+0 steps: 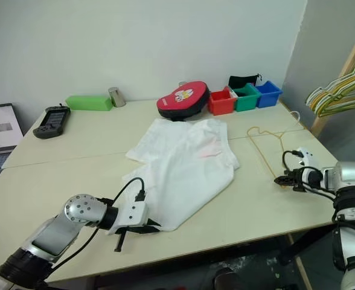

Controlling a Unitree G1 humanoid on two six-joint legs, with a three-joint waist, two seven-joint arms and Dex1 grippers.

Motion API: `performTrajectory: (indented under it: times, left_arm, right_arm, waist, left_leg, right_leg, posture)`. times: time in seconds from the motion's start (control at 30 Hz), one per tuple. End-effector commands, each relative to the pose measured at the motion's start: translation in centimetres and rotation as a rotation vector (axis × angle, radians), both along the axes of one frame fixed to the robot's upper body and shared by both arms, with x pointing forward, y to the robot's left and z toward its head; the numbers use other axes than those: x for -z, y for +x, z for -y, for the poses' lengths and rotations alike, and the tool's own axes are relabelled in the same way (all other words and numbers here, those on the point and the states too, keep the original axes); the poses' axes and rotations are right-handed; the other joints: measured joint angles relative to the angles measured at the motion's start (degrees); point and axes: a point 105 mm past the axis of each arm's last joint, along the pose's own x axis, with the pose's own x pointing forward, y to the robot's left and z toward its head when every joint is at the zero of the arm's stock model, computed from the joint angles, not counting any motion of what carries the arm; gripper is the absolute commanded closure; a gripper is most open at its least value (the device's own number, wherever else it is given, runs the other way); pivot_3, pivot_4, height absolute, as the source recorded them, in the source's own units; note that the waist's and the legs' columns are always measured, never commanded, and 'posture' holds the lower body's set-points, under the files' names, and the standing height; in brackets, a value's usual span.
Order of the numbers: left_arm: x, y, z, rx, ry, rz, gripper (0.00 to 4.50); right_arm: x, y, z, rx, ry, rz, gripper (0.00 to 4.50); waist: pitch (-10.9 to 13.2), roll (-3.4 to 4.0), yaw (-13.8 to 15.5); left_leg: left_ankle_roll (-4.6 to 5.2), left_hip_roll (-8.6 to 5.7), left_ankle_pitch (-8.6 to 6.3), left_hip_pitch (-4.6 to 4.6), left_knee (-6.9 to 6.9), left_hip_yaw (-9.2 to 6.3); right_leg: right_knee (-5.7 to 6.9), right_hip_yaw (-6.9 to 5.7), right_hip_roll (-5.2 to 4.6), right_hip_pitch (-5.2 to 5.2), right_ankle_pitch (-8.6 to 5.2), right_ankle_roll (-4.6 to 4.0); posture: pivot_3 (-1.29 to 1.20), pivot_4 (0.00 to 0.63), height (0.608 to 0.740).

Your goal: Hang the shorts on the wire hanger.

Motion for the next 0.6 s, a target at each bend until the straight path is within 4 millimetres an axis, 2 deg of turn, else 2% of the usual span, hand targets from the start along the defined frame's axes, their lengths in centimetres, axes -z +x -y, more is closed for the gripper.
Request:
performTrajectory:
  times: [0.03, 0.17, 0.37, 0.5, 0.57, 0.6]
  left_arm:
    - [-1.4, -0.8, -0.2, 0.019, -0.006, 0.0, 4.46]
    - [-1.5, -0.8, -1.0, -0.001, 0.032, -0.005, 4.46]
    - [-1.7, -1.8, -2.5, 0.006, 0.077, -0.043, 4.46]
    - [-1.4, -1.1, -3.0, -0.025, 0.077, -0.017, 4.46]
    - [-1.2, -0.9, -2.7, -0.031, 0.062, -0.006, 4.5]
    - [-1.1, -0.9, -2.6, -0.031, 0.055, -0.005, 4.5]
  right_arm:
    - [-1.9, -0.4, 0.1, 0.043, 0.133, -0.004, 4.5]
    - [-0.8, -1.9, 0.2, 0.053, 0.175, -0.093, 4.5]
    - [-1.2, -3.9, -0.5, 0.01, 0.275, -0.152, 4.5]
    - [-0.3, -4.9, -0.4, 0.027, 0.293, -0.191, 4.5]
    - [1.0, -5.3, 0.2, 0.049, 0.24, -0.21, 3.99]
    - [1.2, -5.3, 0.5, 0.053, 0.222, -0.206, 3.9]
  waist:
    - [0.0, -0.03, 0.0]
    - [0.0, -0.03, 0.3]
    - [0.1, -0.01, 0.2]
    - [0.1, -0.05, 0.3]
    - [0.1, -0.05, 0.3]
    - [0.1, -0.06, 0.4]
  left_leg:
    - [0.0, 0.0, 0.0, 0.0, -0.01, 0.0]
    - [0.0, -0.01, 0.0, -0.02, -0.03, 0.02]
    - [0.01, 0.0, -0.01, -0.03, -0.04, 0.05]
    - [0.01, 0.04, -0.01, -0.02, -0.04, 0.05]
    - [0.01, 0.03, -0.01, -0.01, -0.03, 0.07]
    - [0.01, 0.03, -0.01, 0.0, -0.03, 0.06]
  right_leg:
    - [0.0, 0.0, 0.0, 0.0, 0.0, 0.0]
    - [-0.02, -0.05, 0.01, -0.01, -0.01, -0.01]
    - [-0.04, -0.02, 0.01, -0.03, -0.03, -0.02]
    - [-0.03, -0.04, 0.01, -0.03, -0.03, -0.02]
    - [-0.03, -0.03, 0.01, -0.02, -0.03, -0.02]
    - [-0.03, -0.03, 0.01, -0.01, -0.03, -0.02]
  posture:
    - [-0.16, 0.037, 0.74]
    - [-0.16, 0.04, 0.74]
    - [-0.16, 0.044, 0.74]
    - [-0.16, 0.044, 0.74]
    - [-0.15, 0.044, 0.74]
    - [-0.15, 0.044, 0.74]
